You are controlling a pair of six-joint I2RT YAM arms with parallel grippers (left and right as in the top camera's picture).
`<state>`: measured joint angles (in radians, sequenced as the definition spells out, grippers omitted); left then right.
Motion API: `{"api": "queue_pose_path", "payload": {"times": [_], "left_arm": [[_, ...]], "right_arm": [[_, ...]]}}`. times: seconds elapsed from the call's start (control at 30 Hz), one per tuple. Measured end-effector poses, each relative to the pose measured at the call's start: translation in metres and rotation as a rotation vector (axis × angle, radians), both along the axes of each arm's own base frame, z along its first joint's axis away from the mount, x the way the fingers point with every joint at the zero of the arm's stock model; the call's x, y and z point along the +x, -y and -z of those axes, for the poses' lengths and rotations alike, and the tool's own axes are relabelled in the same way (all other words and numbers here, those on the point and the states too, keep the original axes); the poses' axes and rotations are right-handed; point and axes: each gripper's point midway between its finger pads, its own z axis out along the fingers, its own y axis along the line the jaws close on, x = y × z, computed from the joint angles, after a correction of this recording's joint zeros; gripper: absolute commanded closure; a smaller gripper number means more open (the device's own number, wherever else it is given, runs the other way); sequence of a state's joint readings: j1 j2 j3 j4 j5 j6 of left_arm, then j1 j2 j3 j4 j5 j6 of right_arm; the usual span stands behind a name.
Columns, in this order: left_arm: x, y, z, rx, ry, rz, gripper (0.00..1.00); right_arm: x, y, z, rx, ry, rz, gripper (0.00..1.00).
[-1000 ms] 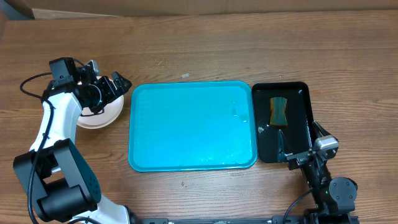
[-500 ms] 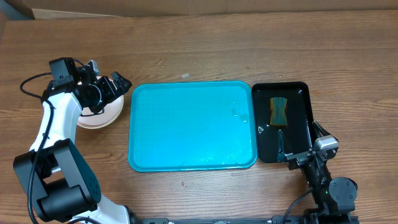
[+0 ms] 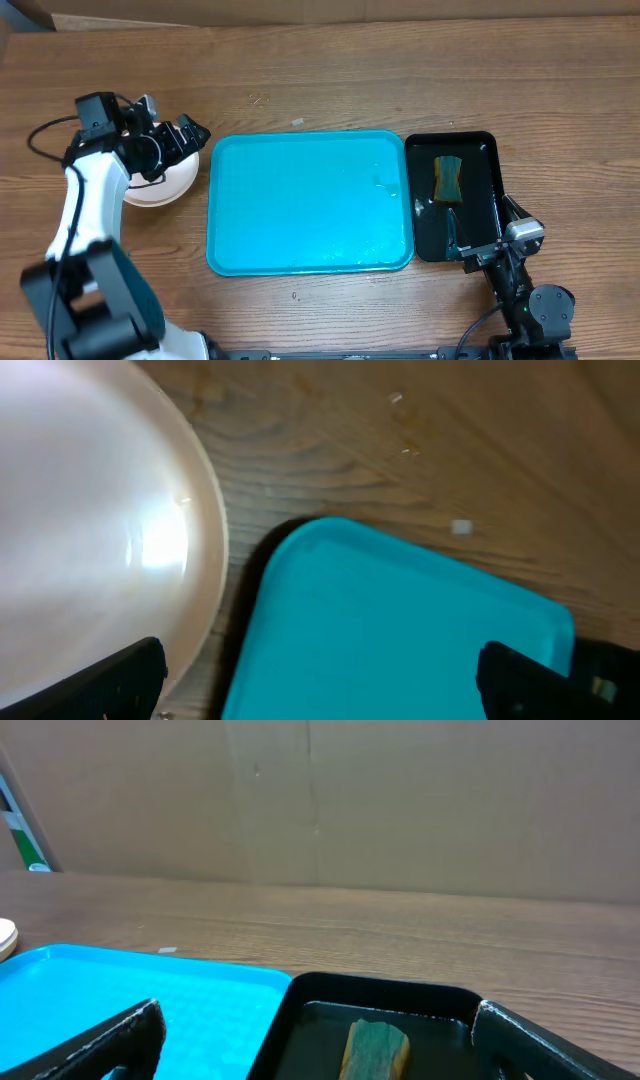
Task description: Clean dirty plates on tray and stack at the side
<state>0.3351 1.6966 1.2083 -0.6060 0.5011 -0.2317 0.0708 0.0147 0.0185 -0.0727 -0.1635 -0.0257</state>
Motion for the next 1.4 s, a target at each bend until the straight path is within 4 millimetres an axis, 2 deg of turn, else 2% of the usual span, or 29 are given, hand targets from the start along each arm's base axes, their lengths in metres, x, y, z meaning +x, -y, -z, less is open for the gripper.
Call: {"api": "queue_pose_path", "payload": {"times": [0.07,0.13,0.27,0.33,0.43,0.5,0.6,0.77,0.93,1.07,1.27,1.4], "left_arm": [[-0.003,0.001,-0.036,0.032,0.088,-0.001,0.0],[-0.008,0.001,-0.082,0.081,0.207,-0.006,0.0],[-0.039,0.003,-0.177,0.208,0.454,-0.042,0.0],[-0.057,0.006,-0.21,0.253,0.545,-0.058,0.0],[-0.08,0.009,-0.24,0.306,0.627,-0.085,0.0],[-0.094,0.01,-0.237,0.313,0.597,-0.099,0.0],[-0.118,0.015,-0.218,0.318,0.496,-0.112,0.0],[-0.158,0.046,-0.204,0.353,0.508,-0.05,0.0],[-0.185,0.062,-0.201,0.383,0.701,-0.029,0.0],[-0.191,0.063,-0.206,0.404,0.923,-0.065,0.0],[-0.203,0.066,-0.229,0.423,1.281,-0.114,0.0],[-0.202,0.066,-0.22,0.43,1.4,-0.131,0.0]], "right_arm": [[0.0,0.0,0.0,0.0,0.0,0.0,0.0],[0.0,0.0,0.0,0.0,0.0,0.0,0.0],[0.0,0.0,0.0,0.0,0.001,0.0,0.0],[0.0,0.0,0.0,0.0,0.0,-0.001,0.0],[0.0,0.0,0.0,0.0,0.0,0.0,0.0],[0.0,0.0,0.0,0.0,0.0,0.0,0.0],[0.0,0.0,0.0,0.0,0.0,0.0,0.0],[0.0,0.0,0.0,0.0,-0.001,0.0,0.0],[0.0,0.0,0.0,-0.001,-0.001,0.0,0.0],[0.0,0.0,0.0,0.0,-0.001,0.0,0.0],[0.0,0.0,0.0,0.0,-0.002,0.0,0.0],[0.0,0.0,0.0,0.0,-0.001,0.0,0.0]]}}
